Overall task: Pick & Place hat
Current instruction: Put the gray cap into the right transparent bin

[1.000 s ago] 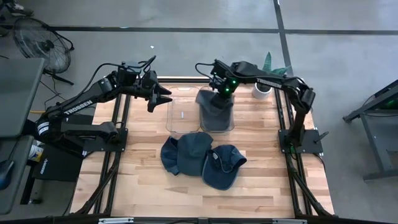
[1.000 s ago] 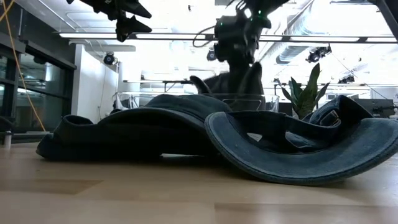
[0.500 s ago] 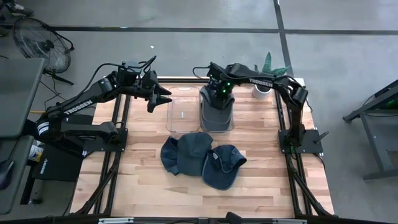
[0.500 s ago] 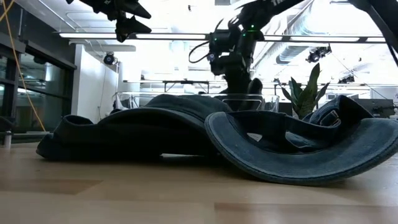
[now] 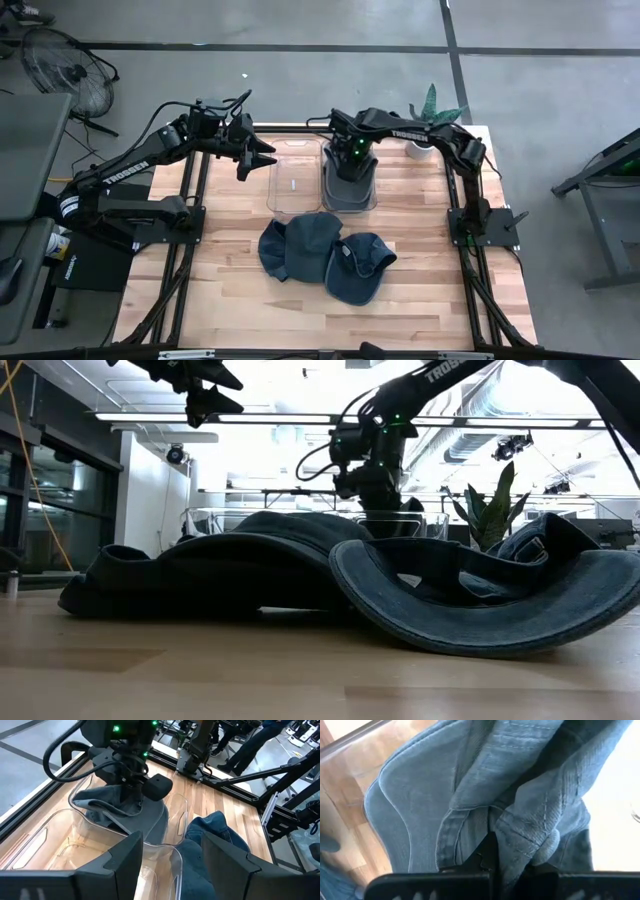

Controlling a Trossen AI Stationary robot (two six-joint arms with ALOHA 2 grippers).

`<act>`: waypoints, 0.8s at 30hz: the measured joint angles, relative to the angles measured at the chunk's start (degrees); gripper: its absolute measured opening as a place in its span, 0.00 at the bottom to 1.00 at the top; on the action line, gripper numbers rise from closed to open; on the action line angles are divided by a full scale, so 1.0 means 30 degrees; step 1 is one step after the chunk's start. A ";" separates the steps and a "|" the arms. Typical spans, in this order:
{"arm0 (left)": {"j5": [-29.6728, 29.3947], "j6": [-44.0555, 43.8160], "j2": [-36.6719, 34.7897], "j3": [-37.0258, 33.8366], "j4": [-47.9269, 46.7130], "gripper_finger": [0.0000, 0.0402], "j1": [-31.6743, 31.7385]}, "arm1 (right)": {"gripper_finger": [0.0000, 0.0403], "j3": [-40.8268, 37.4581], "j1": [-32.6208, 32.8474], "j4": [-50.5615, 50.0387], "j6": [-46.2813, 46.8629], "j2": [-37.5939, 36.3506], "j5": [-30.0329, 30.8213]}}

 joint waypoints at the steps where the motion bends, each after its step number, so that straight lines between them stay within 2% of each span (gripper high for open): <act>1: -0.0003 0.0023 0.0002 0.0000 0.0000 0.50 0.0000 | 0.00 0.0000 0.0029 0.0012 -0.0067 0.0007 0.0057; 14: -0.0808 0.0296 0.0002 0.0000 -0.0036 0.50 0.0000 | 0.00 0.0007 0.0631 -0.0095 -0.0724 0.0802 -0.0115; 21: -0.0815 0.0297 -0.0001 0.0000 -0.0036 0.50 0.0000 | 0.00 0.0007 0.0840 0.0182 -0.0800 0.1610 0.0482; 24: -0.0817 0.0297 0.0007 0.0000 -0.0052 0.50 0.0000 | 0.00 0.0000 0.0897 0.0182 -0.0850 0.1661 0.1377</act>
